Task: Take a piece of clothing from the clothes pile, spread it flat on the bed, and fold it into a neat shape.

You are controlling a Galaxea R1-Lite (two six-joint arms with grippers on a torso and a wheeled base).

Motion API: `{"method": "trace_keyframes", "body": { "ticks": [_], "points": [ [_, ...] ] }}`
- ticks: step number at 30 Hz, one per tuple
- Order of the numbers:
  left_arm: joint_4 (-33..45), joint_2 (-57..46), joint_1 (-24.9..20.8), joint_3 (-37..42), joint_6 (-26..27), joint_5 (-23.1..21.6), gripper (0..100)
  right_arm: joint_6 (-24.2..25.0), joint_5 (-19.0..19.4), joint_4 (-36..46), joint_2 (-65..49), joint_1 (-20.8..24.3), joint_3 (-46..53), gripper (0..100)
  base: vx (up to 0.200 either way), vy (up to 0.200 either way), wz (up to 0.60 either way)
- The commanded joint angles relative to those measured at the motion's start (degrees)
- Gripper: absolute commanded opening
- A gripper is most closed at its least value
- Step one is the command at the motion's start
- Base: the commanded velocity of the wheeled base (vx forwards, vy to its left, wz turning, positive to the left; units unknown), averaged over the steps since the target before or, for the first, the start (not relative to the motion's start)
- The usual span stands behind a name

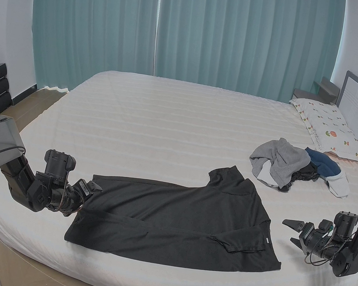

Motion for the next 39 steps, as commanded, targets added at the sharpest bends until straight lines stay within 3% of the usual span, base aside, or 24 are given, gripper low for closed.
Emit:
{"method": "trace_keyframes", "body": {
  "ticks": [1, 9, 22, 27, 33, 39],
  "points": [
    [0.0, -0.3, 0.2, 0.0, -0.2, -0.1, 100, 0.1, 0.0, 0.0, 0.0, 0.1, 0.1, 100, 0.0, 0.0, 0.0],
    [0.1, 0.0, 0.3, -0.1, -0.2, -0.1, 100, 0.1, 0.0, 0.0, 0.0, 0.1, 0.2, 100, 0.0, 0.15, 0.0],
    [-0.1, 0.3, 0.1, 0.0, -0.3, -0.1, 100, 0.2, 0.0, 0.0, 0.0, 0.3, 0.2, 100, 0.0, 0.0, 0.0],
    [-0.8, 0.0, 0.4, -0.1, -2.6, -0.8, 100, 0.2, 0.1, 0.0, 0.1, 0.3, 0.2, 100, 0.0, 0.0, 0.0],
    [-2.4, 0.3, 0.1, -0.1, -2.5, -0.3, 100, 0.2, 0.1, 0.0, 0.1, 0.7, 0.2, 100, 0.2, 0.0, 0.0],
    [-2.4, 0.4, 0.5, -2.4, -2.2, -0.2, 100, 0.2, 0.1, 0.0, 0.8, 0.8, 0.1, 100, 0.0, 0.0, 0.0]
  ]
}}
